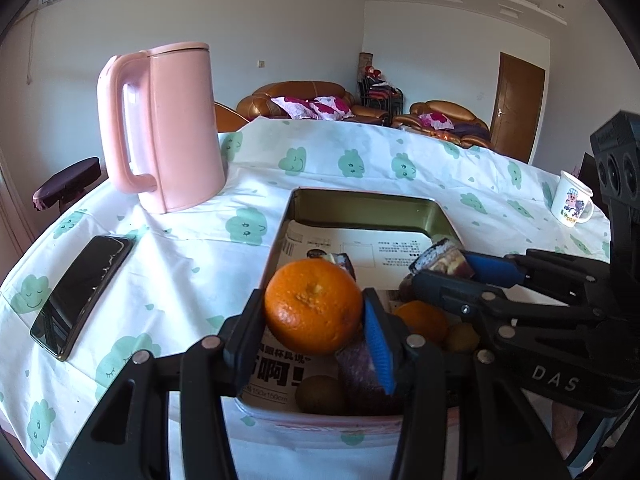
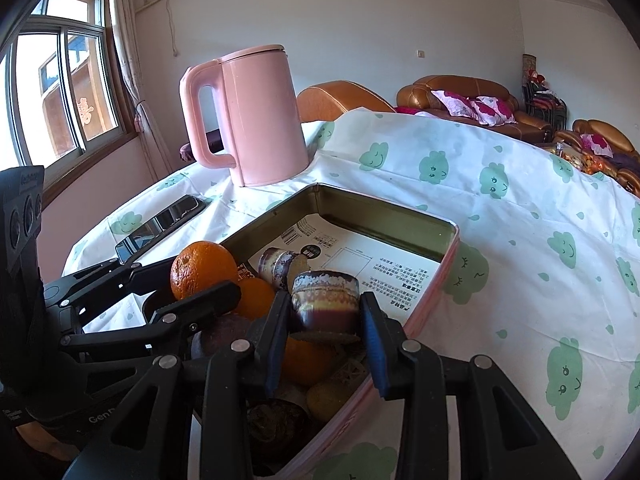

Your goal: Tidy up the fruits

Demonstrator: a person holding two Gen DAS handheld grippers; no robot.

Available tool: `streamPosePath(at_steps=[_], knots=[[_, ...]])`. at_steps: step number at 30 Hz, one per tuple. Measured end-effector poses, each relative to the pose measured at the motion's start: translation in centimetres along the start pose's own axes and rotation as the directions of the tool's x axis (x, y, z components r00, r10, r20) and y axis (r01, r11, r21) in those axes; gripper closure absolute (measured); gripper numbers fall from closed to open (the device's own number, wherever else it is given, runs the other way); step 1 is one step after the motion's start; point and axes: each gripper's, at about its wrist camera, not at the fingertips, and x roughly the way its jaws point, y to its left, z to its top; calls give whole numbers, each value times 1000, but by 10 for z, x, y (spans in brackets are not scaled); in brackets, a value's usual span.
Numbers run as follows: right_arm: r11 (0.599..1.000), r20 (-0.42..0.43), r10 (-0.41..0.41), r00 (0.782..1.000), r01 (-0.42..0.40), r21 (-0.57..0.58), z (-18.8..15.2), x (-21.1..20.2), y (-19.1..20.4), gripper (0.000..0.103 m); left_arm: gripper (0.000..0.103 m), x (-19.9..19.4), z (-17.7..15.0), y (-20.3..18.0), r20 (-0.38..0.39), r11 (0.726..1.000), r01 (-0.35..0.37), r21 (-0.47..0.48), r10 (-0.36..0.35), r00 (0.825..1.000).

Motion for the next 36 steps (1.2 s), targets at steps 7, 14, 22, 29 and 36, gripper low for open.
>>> streamPosePath(at_steps=[7,14,22,29,36], knots=[[1000,28,3,1000,-3,18,-1,-12,-1,40,51,-12,-5,7,-8,999,44,-22,-44,999],[997,92,1,996,-9,80,-3,-41,-4,26,0,-53,-7,12,112,999,-6,-33,10,994],[991,169,-99,981,82,104,-7,-84,-1,23,0,-80,1,7,169,1000,6,-20,-2,986],[985,211,-157,965,138,102,-12,-110,0,21,0,-83,-1,1,169,1000,11,-13,-9,986],[981,221,-187,957,169,100,-20,-121,0,20,0,-85,-2,-5,162,1000,8,-11,-6,987]])
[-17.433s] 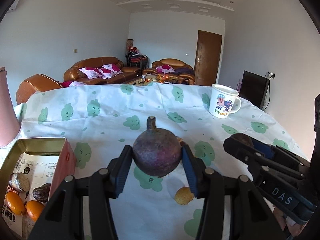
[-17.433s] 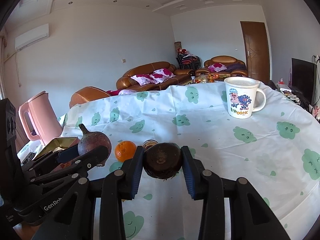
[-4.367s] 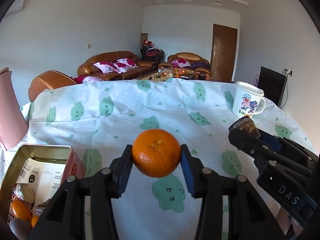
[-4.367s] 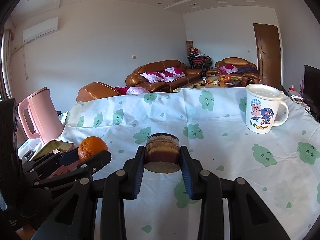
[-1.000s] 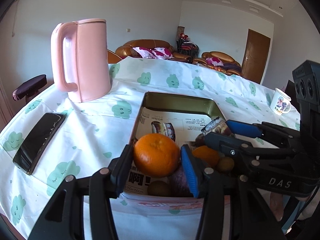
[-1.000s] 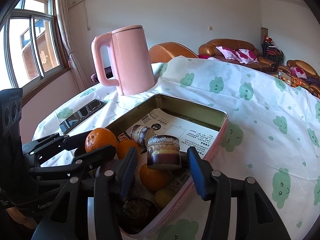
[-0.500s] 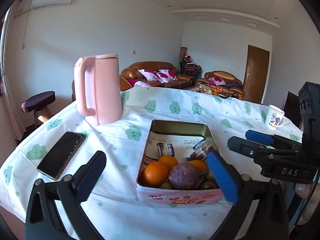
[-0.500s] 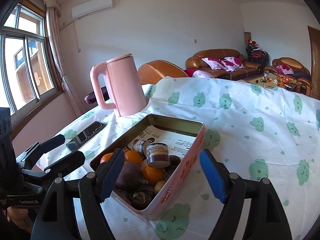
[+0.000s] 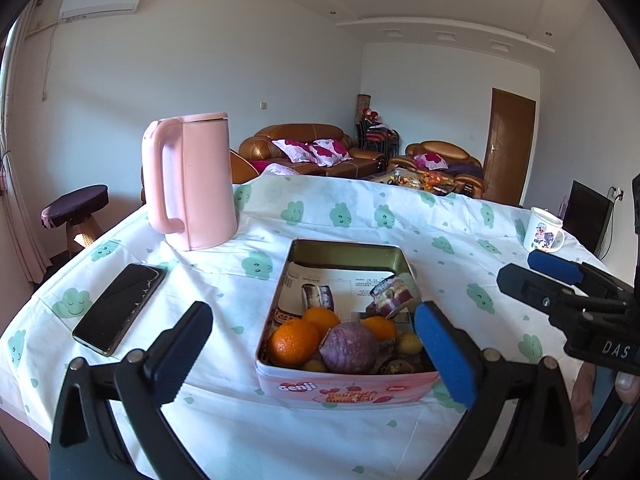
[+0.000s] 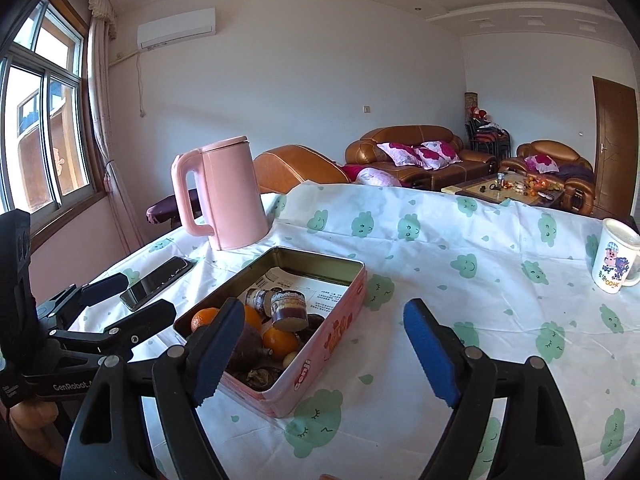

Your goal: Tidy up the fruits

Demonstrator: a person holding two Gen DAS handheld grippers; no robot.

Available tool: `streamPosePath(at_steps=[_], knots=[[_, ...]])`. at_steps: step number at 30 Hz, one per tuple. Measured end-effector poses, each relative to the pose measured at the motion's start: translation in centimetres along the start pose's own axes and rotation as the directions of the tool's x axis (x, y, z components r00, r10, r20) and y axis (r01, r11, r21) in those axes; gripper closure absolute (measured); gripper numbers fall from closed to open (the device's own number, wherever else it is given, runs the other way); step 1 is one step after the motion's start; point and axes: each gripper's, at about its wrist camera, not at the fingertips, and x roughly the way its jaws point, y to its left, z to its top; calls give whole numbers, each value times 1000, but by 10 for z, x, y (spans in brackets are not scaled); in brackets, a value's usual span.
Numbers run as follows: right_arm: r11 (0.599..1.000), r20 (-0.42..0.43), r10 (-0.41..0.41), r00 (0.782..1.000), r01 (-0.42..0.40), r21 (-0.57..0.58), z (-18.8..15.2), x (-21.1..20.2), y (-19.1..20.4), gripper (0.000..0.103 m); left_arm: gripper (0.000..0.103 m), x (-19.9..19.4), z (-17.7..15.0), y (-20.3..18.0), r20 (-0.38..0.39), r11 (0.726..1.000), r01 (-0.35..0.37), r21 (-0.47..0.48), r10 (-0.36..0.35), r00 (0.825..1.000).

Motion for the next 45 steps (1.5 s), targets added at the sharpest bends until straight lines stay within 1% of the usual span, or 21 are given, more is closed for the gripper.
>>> streamPosePath(at_steps=[9,22,28,31,37,45], knots=[[1000,13,-12,1000,12,1,0,-7,-3,20,0,1,0,-8,-3,1000,1,17,0,1000],[1000,14,-18,1000,18,5,-2,-9,-6,20,0,3,-1,-10,-9,1000,3,21,-3,1000],[1000,25,-21,999,21,9,-3,-12,-9,20,0,4,-1,-14,-9,999,-19,33,19,1000],[1000,28,-25,999,25,11,-4,-13,-10,20,0,5,-1,-16,-18,999,-13,36,13,1000],[999,42,-37,998,37,6,-4,-19,-10,19,0,1,0,-23,-6,998,-22,58,22,1000],[999,39,-41,998,41,1,-5,-20,-11,19,0,5,-1,-25,-25,998,-24,58,25,999]])
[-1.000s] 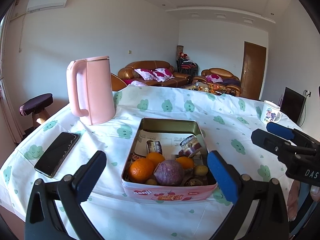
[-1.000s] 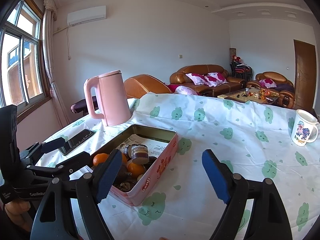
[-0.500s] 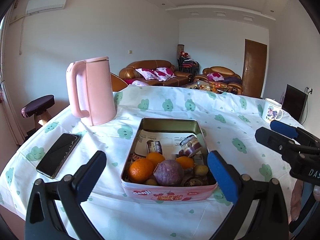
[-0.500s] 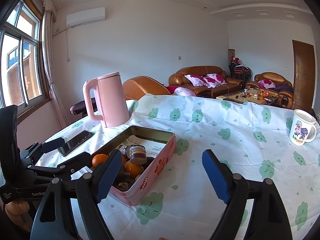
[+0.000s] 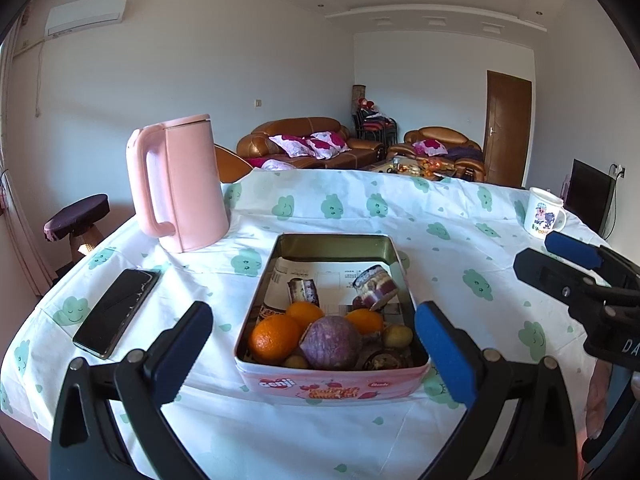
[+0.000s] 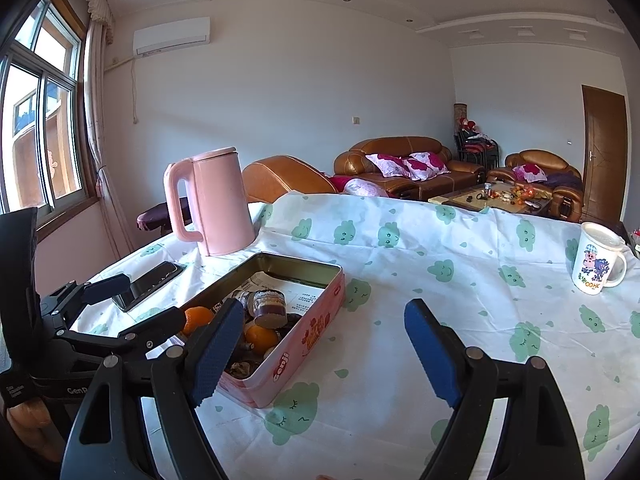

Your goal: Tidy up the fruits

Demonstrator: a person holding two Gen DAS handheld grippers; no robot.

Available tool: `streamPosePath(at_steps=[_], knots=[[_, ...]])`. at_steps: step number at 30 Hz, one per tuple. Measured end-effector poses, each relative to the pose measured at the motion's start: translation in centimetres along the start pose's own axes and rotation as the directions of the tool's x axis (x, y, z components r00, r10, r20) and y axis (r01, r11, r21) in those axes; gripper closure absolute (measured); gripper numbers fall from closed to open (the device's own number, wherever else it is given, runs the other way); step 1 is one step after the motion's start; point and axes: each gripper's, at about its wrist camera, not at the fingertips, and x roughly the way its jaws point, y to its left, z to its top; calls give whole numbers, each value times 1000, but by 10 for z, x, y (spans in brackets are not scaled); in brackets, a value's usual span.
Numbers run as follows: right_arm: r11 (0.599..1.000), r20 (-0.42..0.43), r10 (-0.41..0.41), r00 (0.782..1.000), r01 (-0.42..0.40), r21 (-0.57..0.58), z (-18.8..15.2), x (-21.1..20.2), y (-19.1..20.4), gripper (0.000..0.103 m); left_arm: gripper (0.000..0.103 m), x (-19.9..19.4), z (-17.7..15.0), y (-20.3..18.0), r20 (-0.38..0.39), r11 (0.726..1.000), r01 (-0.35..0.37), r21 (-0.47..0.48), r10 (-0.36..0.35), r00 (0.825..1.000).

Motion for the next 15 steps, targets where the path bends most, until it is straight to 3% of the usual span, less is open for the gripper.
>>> streamPosePath(at_steps=[10,15], knots=[[998,-18,-58,998,59,36,-5,2,-21,19,0,-1,-1,-4,25,1000,0,23,0,1000],[998,-20,-48,999,49,43,-6,2,-24,19,0,-2,-1,-6,22,1000,-5,25,5,1000]])
